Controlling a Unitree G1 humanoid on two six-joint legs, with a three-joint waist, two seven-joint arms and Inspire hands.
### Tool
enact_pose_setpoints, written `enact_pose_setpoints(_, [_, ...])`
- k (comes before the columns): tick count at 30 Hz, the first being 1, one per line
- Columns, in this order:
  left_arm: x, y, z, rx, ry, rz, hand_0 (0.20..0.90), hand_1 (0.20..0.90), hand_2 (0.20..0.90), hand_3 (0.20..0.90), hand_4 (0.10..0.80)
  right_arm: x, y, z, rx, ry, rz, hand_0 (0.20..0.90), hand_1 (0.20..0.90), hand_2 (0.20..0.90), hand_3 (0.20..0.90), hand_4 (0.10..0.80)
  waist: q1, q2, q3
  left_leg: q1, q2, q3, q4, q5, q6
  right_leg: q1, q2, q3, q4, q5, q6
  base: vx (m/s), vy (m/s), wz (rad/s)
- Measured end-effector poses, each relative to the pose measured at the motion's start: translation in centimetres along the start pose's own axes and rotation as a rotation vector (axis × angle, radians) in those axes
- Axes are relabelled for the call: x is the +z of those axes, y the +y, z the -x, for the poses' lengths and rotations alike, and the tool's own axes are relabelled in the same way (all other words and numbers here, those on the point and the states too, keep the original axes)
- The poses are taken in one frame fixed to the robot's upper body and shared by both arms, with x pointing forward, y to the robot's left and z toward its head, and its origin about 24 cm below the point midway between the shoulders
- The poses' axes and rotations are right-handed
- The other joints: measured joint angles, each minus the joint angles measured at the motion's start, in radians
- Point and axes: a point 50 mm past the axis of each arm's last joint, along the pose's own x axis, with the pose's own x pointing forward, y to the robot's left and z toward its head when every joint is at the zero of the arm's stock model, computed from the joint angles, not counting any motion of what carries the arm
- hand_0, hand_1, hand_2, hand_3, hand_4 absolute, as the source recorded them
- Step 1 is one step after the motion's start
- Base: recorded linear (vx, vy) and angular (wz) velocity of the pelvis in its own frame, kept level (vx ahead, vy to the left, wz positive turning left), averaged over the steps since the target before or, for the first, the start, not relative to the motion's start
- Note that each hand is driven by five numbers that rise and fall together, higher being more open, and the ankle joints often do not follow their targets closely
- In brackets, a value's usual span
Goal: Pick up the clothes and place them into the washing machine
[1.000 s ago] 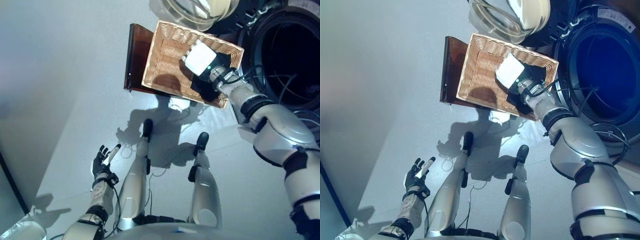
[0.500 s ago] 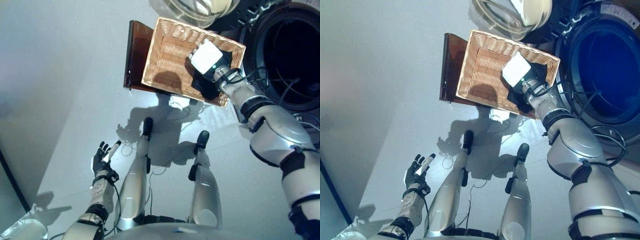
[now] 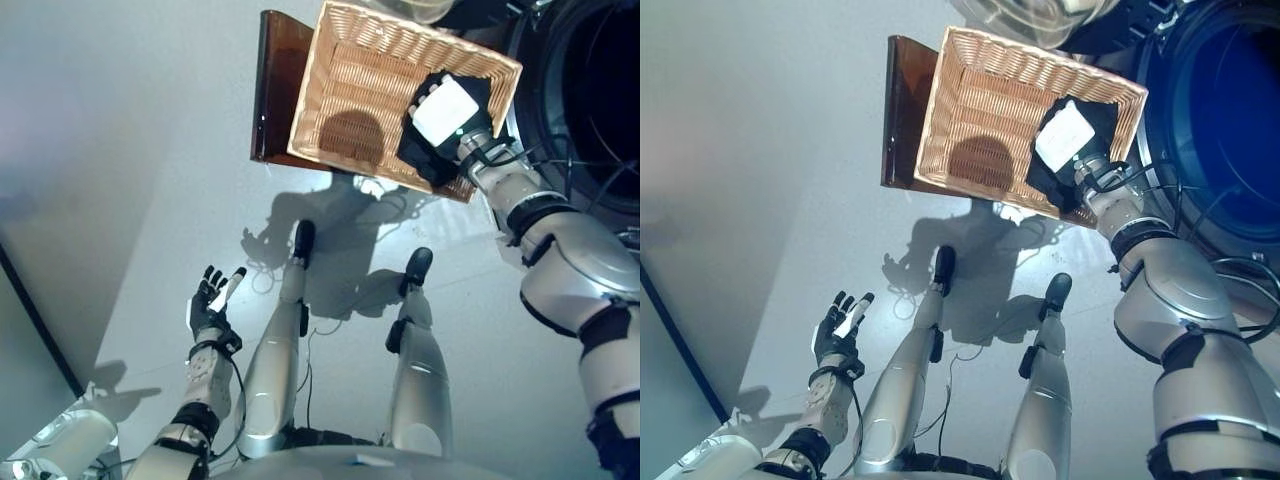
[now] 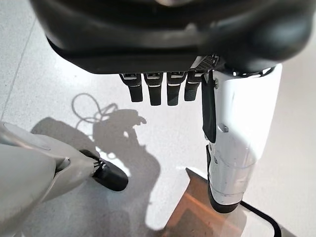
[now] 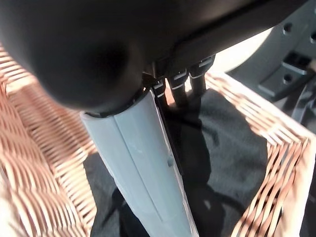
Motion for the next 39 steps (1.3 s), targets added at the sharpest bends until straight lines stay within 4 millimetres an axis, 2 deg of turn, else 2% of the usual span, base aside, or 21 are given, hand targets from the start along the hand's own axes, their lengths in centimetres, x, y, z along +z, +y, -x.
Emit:
enact_pose_setpoints(6, [0.8,-0.9,-0.2,-0.041,-0.037,0.024,0.9,0.9,0.9,0.9,0.8,-0.8,-0.6,-0.2,-0.037,0.049,-0.02,0.9,0.9,0.9,0.9,0.8,0.0,0.001,0.0,-0.044,0.001,0.004,0.0,0.006,-0.002,-0.058,0.0,0.006,0.021,-0.001,-0.001,-0.015,-0.002,-0.02])
enact_pose_setpoints(9, [1.0,-1.8,0.0,-0.082,-0.047,0.024,0.9,0.9,0.9,0.9,0.8,-2.4,-1.9,-0.6,-0.092,0.104,-0.031,0.9,0.9,0.9,0.9,0.8,-0.002,0.007,0.0,-0.089,0.001,0.005,0.0,0.009,-0.009,-0.117,0.0,0.009,0.042,-0.006,0.003,-0.025,0.009,-0.03])
enact_pose_setpoints(14, [1.3,-2.1,0.0,-0.094,-0.057,0.033,0.9,0.9,0.9,0.9,0.8,-3.8,-3.2,-0.9,-0.144,0.15,-0.025,0.9,0.9,0.9,0.9,0.8,-0.001,0.008,0.0,-0.129,0.002,0.006,0.0,0.018,-0.016,-0.174,0.0,0.022,0.07,-0.009,-0.001,-0.008,0.006,-0.02])
enact_pose_setpoints(28, [1.6,-2.4,0.0,-0.097,-0.071,0.042,0.9,0.9,0.9,0.9,0.8,-4.9,-4.9,-1.3,-0.204,0.188,-0.062,0.9,0.9,0.9,0.9,0.8,0.001,0.012,-0.002,-0.163,0.004,0.011,0.0,0.028,-0.024,-0.236,0.001,0.035,0.118,-0.018,-0.008,-0.002,0.004,-0.02])
enact_pose_setpoints(29, [1.6,-2.4,0.0,-0.097,-0.071,0.042,0.9,0.9,0.9,0.9,0.8,-4.9,-4.9,-1.3,-0.204,0.19,-0.068,0.606,0.606,0.606,0.606,0.59,0.001,0.012,-0.002,-0.163,0.005,0.011,0.0,0.028,-0.024,-0.236,0.001,0.035,0.118,-0.018,-0.008,0.0,0.0,0.0])
enact_pose_setpoints(30, [1.6,-2.4,0.0,-0.098,-0.072,0.042,0.9,0.9,0.9,0.9,0.8,-4.9,-4.9,-1.3,-0.204,0.192,-0.071,0.606,0.606,0.606,0.606,0.59,0.001,0.012,-0.002,-0.163,0.005,0.011,0.0,0.028,-0.024,-0.236,0.001,0.035,0.118,-0.018,-0.008,0.0,0.0,0.0])
enact_pose_setpoints(31, [1.7,-2.5,0.0,-0.1,-0.075,0.044,0.9,0.9,0.9,0.9,0.8,-5.1,-5.0,-1.4,-0.209,0.197,-0.072,0.2,0.2,0.2,0.2,0.3,0.001,0.015,-0.003,-0.169,0.005,0.01,0.0,0.028,-0.024,-0.241,0.001,0.035,0.118,-0.018,-0.008,0.0,0.0,0.0])
enact_pose_setpoints(35, [2.2,-3.0,0.0,-0.12,-0.099,0.058,0.9,0.9,0.9,0.9,0.8,-6.4,-6.5,-1.5,-0.274,0.227,-0.06,0.2,0.2,0.2,0.2,0.3,0.0,0.019,-0.004,-0.199,0.004,0.007,0.0,0.036,-0.024,-0.278,0.002,0.036,0.134,-0.019,-0.01,0.0,0.0,0.0])
enact_pose_setpoints(39, [2.3,-3.0,0.0,-0.12,-0.105,0.06,0.9,0.9,0.9,0.9,0.8,-7.3,-7.0,-1.5,-0.274,0.252,-0.052,0.2,0.2,0.2,0.2,0.3,0.006,0.02,-0.004,-0.199,0.004,0.005,0.0,0.037,-0.024,-0.285,0.001,0.036,0.154,-0.026,-0.015,0.003,0.004,0.02])
